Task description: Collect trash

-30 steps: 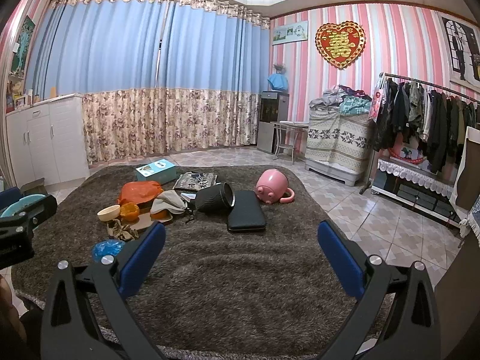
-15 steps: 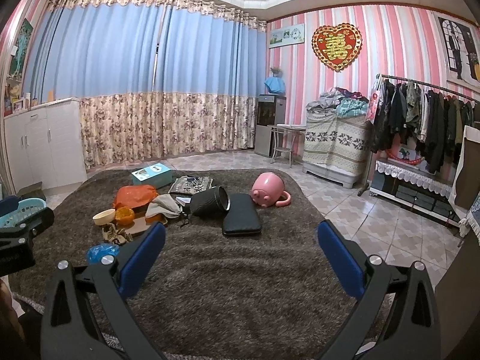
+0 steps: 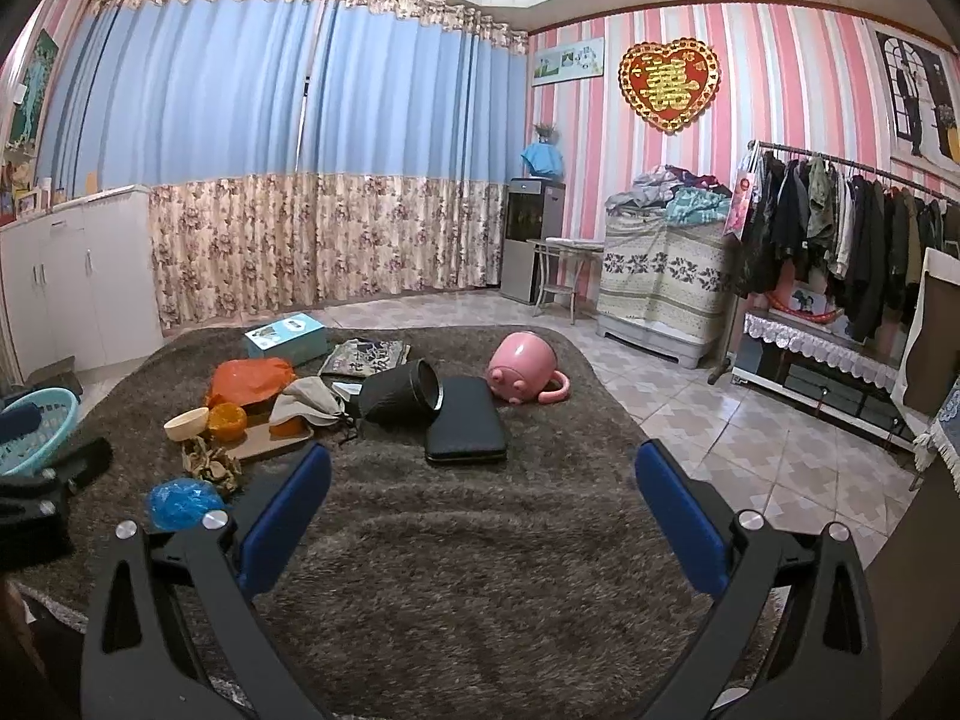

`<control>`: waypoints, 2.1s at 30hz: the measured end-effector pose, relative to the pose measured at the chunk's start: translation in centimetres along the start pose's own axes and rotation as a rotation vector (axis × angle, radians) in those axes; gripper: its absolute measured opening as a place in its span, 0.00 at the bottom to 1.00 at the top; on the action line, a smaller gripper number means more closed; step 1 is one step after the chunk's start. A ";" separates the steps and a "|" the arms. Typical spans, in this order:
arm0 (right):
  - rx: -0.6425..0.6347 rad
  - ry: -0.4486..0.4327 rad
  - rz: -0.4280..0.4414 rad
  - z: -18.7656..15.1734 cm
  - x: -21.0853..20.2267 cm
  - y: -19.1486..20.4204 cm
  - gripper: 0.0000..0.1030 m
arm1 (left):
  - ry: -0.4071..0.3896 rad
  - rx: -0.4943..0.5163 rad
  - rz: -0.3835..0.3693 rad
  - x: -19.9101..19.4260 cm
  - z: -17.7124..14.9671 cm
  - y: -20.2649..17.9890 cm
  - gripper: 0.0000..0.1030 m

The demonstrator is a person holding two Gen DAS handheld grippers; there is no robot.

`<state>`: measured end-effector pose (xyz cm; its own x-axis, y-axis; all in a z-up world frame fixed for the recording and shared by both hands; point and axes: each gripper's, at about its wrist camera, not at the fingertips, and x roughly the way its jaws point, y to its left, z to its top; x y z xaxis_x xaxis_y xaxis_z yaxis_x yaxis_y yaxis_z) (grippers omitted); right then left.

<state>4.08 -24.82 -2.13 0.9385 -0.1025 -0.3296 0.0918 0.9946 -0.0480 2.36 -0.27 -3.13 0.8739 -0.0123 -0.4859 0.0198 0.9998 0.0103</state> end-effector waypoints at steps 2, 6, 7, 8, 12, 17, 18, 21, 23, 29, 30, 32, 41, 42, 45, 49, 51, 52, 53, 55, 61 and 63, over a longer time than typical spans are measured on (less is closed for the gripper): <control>0.000 -0.001 -0.009 -0.1 0.1 -0.1 0.96 | 0.013 0.010 -0.013 0.7 -0.3 -0.3 0.95; -0.020 0.000 -0.038 -0.3 0.8 -0.2 0.96 | 0.046 0.028 -0.039 2.0 -0.9 -1.0 0.95; -0.020 0.005 -0.047 -0.4 1.1 -0.3 0.96 | 0.055 0.021 -0.049 2.3 -1.0 -1.0 0.95; -0.018 0.009 -0.050 -0.4 1.3 -0.4 0.96 | 0.063 0.013 -0.056 2.6 -1.1 -1.0 0.95; -0.013 0.034 -0.078 -0.8 2.6 -0.8 0.96 | 0.088 0.001 -0.049 3.6 -1.7 -0.7 0.95; -0.013 0.098 -0.061 -2.1 4.7 -0.9 0.96 | 0.111 -0.001 -0.020 5.0 -2.1 -0.6 0.95; -0.012 0.108 -0.058 -2.3 5.0 -0.9 0.96 | 0.117 -0.001 -0.021 5.2 -2.1 -0.5 0.95; 0.009 0.122 -0.059 -2.6 5.5 -1.2 0.96 | 0.136 -0.003 -0.029 6.3 -2.3 -0.6 0.95; 0.023 0.137 -0.081 -2.6 6.0 -1.5 0.96 | 0.151 -0.006 -0.047 7.1 -2.4 -0.8 0.95; 0.050 0.178 -0.088 -2.8 7.4 -2.1 0.96 | 0.201 0.002 -0.079 9.1 -2.5 -1.6 0.95; 0.044 0.175 -0.099 -2.9 7.5 -2.1 0.96 | 0.205 0.007 -0.083 9.3 -2.5 -1.7 0.95; 0.034 0.172 -0.104 -2.9 7.6 -1.9 0.96 | 0.220 0.028 -0.087 9.9 -2.6 -2.2 0.90; 0.041 0.191 -0.067 -3.0 8.4 -1.1 0.96 | 0.270 0.047 -0.109 11.6 -3.0 -2.6 0.38; 0.045 0.196 -0.062 -3.0 8.5 -1.0 0.96 | 0.272 0.036 -0.112 11.6 -3.0 -2.3 0.35; 0.039 0.204 -0.066 -2.8 8.7 -0.4 0.96 | 0.271 0.000 -0.129 11.4 -2.7 -1.5 0.30; -0.008 0.171 -0.094 -2.2 8.5 0.6 0.96 | 0.222 -0.011 -0.124 10.2 -2.1 -0.5 0.30; -0.012 0.169 -0.088 -2.0 8.5 1.0 0.96 | 0.204 -0.016 -0.124 9.7 -1.8 0.3 0.30; -0.010 0.172 -0.076 -1.9 8.6 1.3 0.96 | 0.194 -0.014 -0.118 9.5 -1.5 0.7 0.30; -0.010 0.174 -0.064 -1.8 8.7 1.6 0.96 | 0.183 -0.014 -0.110 9.3 -1.1 1.4 0.30; -0.018 0.179 -0.030 -1.8 9.0 2.6 0.96 | 0.161 -0.020 -0.094 8.9 -0.4 3.0 0.30; -0.046 0.207 0.073 -2.3 10.0 6.4 0.96 | 0.129 -0.057 -0.035 8.8 1.6 8.2 0.30; -0.052 0.211 0.108 -2.4 10.3 7.8 0.96 | 0.127 -0.070 -0.015 8.9 1.9 9.7 0.30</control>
<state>13.66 -18.14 -8.11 0.8512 -0.0014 -0.5248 -0.0281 0.9984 -0.0483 11.22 9.27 -5.68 0.8054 -0.0296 -0.5920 -0.0053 0.9984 -0.0571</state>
